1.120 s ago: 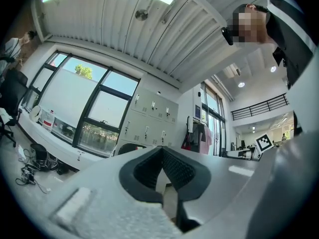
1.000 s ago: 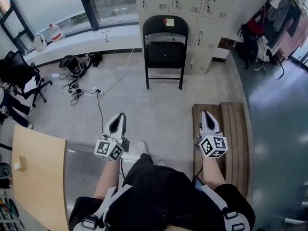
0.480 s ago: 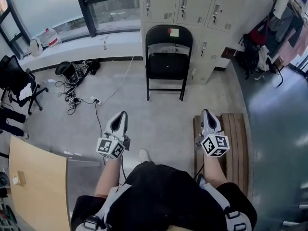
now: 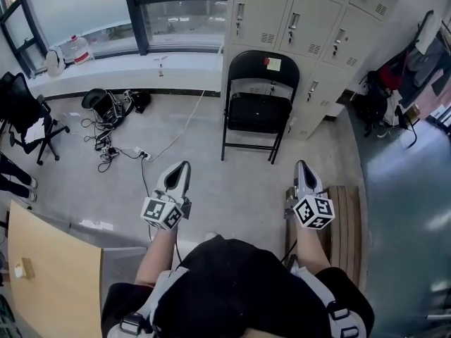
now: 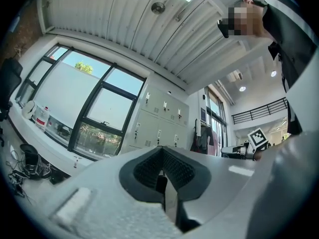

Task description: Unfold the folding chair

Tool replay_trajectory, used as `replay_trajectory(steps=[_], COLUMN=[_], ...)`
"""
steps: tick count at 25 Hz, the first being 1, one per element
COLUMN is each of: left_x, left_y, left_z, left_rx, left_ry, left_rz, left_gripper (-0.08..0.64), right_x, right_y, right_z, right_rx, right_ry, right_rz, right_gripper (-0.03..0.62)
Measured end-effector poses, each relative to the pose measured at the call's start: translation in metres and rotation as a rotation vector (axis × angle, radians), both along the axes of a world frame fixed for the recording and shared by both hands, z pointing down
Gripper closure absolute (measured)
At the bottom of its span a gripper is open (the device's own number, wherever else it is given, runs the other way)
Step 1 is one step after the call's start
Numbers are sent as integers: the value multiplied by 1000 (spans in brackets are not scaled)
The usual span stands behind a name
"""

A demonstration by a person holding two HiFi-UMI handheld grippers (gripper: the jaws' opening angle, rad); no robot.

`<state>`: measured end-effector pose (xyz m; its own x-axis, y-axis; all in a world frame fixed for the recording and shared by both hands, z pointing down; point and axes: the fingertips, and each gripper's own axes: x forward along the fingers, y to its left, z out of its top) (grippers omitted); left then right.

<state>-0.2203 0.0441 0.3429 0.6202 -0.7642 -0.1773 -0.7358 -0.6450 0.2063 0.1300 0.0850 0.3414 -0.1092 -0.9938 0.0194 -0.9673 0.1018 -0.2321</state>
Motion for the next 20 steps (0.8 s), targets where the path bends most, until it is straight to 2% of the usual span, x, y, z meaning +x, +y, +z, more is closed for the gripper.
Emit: replay_trajectory(steps=[4, 9, 14, 17, 20], left_x=[-21, -28, -19, -5, 0], left_y=[-25, -47, -67, -87, -117], left_z=[0, 9, 24, 23, 20], left_rx=[-4, -22, -69, -59, -45], left_ry=[-12, -19, -49, -50, -41], left_rz=[-22, -36, -27, -17, -44], left_gripper=[560, 560, 560, 560, 560], right_x=[-24, -46, -40, -32, -31], right_y=[-30, -55, -86, -112, -148], right_z=[2, 12, 16, 19, 23], right_rx=[-8, -26, -22, -28, -33], right_ry=[2, 1, -13, 48, 53], right_rz=[-23, -67, -59, -75, -111], right_gripper=[588, 588, 588, 588, 588])
